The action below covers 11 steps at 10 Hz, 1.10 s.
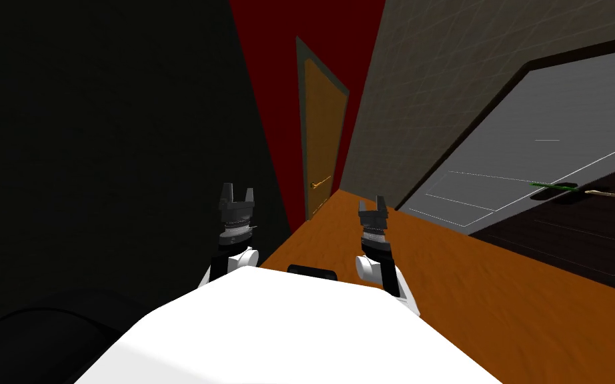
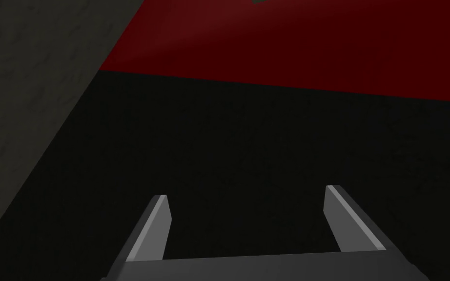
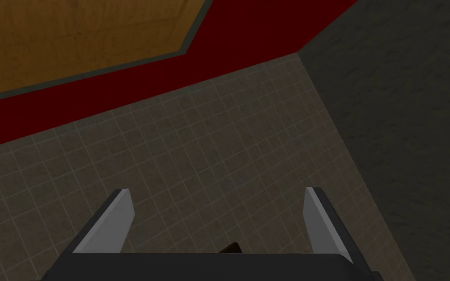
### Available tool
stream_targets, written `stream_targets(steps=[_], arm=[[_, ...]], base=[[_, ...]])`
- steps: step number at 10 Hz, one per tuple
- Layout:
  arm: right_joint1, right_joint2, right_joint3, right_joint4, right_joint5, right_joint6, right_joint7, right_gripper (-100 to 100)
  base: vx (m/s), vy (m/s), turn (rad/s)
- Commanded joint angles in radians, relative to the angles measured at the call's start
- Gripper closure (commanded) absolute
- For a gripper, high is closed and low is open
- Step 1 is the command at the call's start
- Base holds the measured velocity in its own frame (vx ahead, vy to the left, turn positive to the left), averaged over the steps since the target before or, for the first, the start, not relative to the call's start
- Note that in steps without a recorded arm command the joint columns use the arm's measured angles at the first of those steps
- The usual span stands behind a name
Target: Pull the door open
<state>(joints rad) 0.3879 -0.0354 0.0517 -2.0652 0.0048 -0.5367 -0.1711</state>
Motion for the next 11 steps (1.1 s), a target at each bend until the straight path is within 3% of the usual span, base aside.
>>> stream_targets(steps=[1,11], arm=[[-0.011,-0.009,0.003,0.037,0.0,-0.012,-0.004,-100],[-0.103,-0.063,0.021,0.294,-0.003,-0.081,-0.027,-100]], base=[[0.091,-0.036,0.11],[0.088,-0.042,0.129]])
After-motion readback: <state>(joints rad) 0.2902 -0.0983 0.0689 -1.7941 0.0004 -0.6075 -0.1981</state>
